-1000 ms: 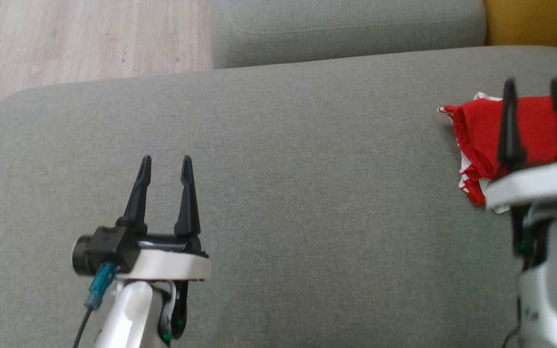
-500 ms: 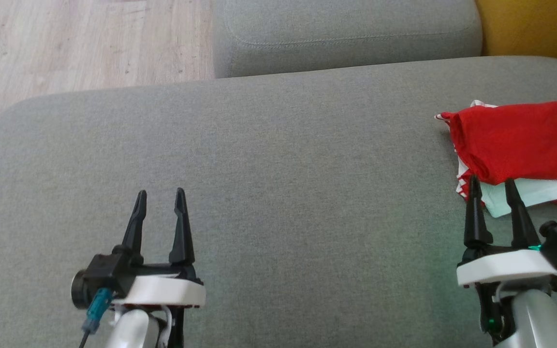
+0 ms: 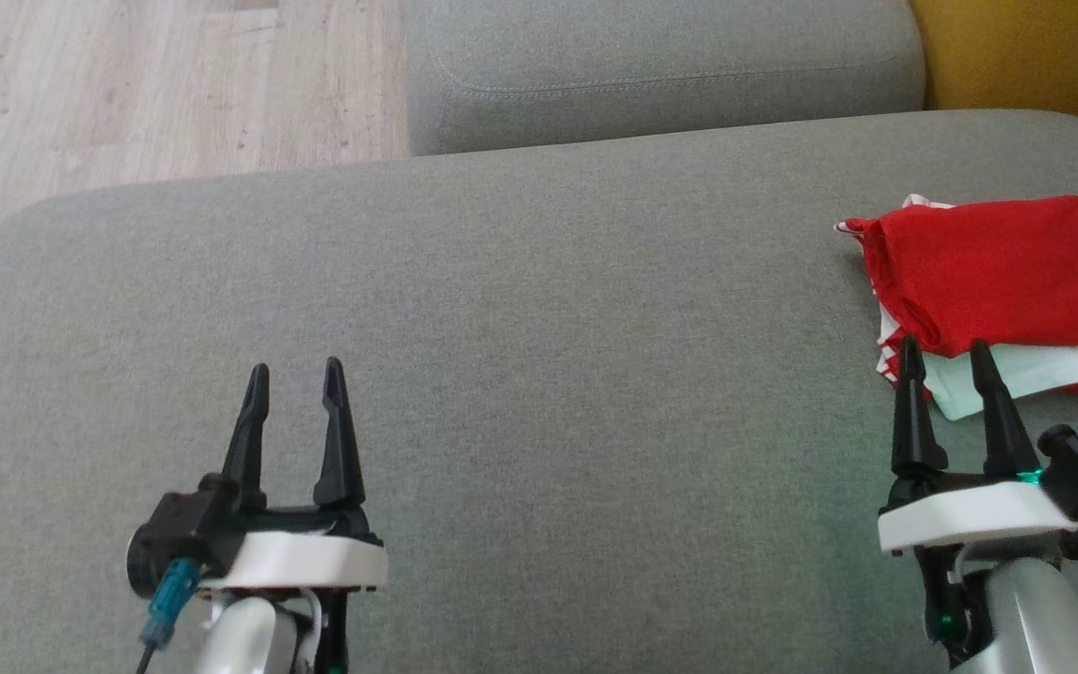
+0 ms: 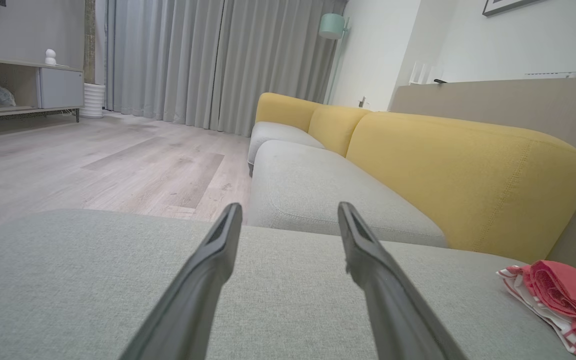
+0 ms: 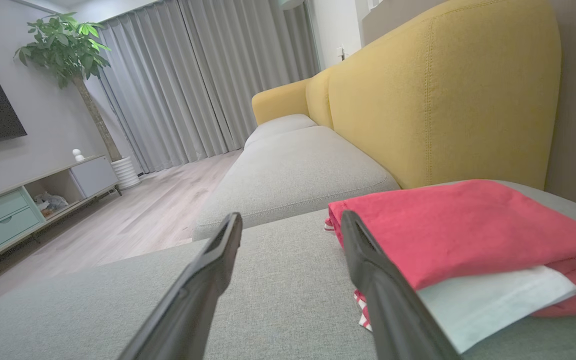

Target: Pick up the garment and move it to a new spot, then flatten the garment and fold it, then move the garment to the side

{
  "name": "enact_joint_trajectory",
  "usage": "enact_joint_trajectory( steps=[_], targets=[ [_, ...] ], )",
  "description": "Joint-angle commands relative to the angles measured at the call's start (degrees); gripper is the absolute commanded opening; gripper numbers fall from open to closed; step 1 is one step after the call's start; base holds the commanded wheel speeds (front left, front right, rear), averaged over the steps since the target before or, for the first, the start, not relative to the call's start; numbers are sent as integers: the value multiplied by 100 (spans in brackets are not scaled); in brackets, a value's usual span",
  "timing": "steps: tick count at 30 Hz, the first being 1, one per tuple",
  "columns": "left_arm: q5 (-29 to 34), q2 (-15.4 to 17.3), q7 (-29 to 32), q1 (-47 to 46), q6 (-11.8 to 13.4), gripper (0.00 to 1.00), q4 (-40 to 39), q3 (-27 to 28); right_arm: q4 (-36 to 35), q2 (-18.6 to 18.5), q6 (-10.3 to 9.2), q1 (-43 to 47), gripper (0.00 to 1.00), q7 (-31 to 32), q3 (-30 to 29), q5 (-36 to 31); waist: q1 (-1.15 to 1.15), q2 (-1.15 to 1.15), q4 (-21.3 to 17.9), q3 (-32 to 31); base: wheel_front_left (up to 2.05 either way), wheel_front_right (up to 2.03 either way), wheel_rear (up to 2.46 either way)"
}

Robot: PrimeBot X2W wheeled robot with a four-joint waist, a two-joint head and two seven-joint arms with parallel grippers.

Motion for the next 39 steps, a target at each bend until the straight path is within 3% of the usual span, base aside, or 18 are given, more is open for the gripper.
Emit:
enact_joint_trajectory(
  steps=[1,14,15,19,39],
  targets=[
    [-23,25,-47,-108,-26,100,-213,216,-209,-22,-4,-114,100,-62,164,6,0,0,0,-1,0,0,0],
    [-246,25,-47,-83,-5,100,-148,265,-254,-22,-4,-92,100,-63,226,28,0,0,-19,-23,0,0,0],
    [-232,1,-1,72,-14,0,16,60,-39,0,0,0,0,0,64,4,0,0,-19,-24,0,0,0],
    [-284,0,44,195,-18,0,328,52,256,11,0,108,0,36,61,40,0,0,-20,-24,0,0,0],
    [-1425,10,370,163,-154,0,302,330,155,6,-1,91,0,365,-16,1278,0,0,0,-31,0,0,0]
  ],
)
